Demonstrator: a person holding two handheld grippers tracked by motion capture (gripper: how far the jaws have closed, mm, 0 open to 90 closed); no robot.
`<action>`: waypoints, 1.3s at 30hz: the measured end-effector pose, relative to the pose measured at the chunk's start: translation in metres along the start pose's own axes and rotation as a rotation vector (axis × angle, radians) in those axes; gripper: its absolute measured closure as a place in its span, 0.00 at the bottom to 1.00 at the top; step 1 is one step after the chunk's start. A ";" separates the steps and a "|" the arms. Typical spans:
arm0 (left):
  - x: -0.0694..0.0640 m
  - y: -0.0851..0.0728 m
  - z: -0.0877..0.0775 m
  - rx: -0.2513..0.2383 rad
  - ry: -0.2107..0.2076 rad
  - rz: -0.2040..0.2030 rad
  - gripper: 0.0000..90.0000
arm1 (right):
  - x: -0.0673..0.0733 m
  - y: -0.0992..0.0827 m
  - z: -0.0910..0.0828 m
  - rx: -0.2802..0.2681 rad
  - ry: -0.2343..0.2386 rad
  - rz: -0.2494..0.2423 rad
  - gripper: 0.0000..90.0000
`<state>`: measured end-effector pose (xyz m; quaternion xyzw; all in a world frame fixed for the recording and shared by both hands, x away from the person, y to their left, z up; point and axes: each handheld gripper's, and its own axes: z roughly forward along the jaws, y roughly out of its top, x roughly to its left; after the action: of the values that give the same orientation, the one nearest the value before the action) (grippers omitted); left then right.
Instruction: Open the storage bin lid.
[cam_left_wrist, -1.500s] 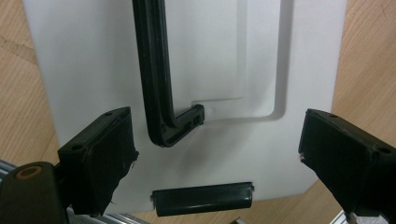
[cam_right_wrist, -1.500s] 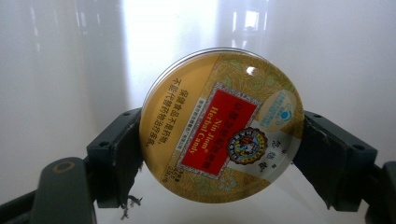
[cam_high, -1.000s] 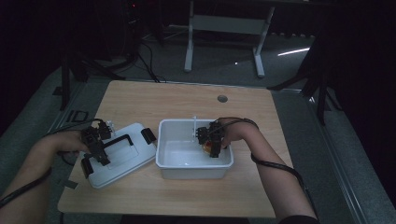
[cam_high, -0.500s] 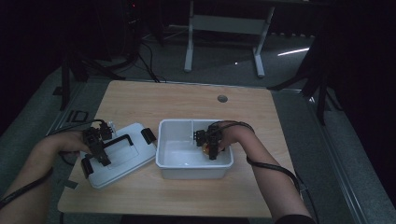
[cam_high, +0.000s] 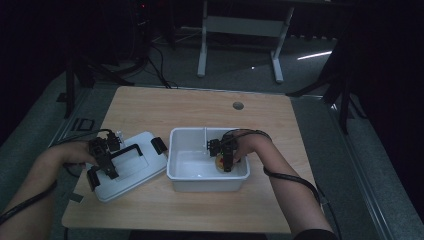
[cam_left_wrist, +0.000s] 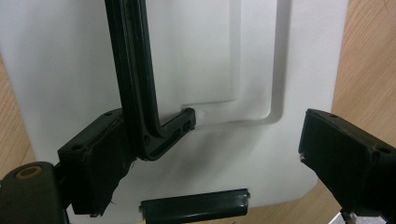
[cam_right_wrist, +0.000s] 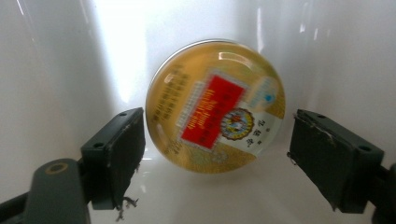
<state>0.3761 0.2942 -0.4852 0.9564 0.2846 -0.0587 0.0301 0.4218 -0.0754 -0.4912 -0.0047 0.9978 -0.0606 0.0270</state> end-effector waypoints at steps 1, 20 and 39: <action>0.000 0.000 0.000 0.001 0.000 0.001 0.11 | 0.000 0.000 -0.001 -0.001 0.004 0.002 0.18; -0.001 -0.002 -0.003 0.001 0.015 -0.003 0.11 | 0.009 -0.018 -0.053 -0.108 -0.067 -0.027 0.15; 0.000 -0.004 -0.003 -0.013 0.041 -0.006 0.11 | 0.018 -0.064 -0.111 -0.201 -0.135 -0.019 0.15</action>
<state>0.3742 0.2982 -0.4828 0.9562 0.2886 -0.0374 0.0305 0.3982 -0.1257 -0.3739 -0.0207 0.9947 0.0399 0.0929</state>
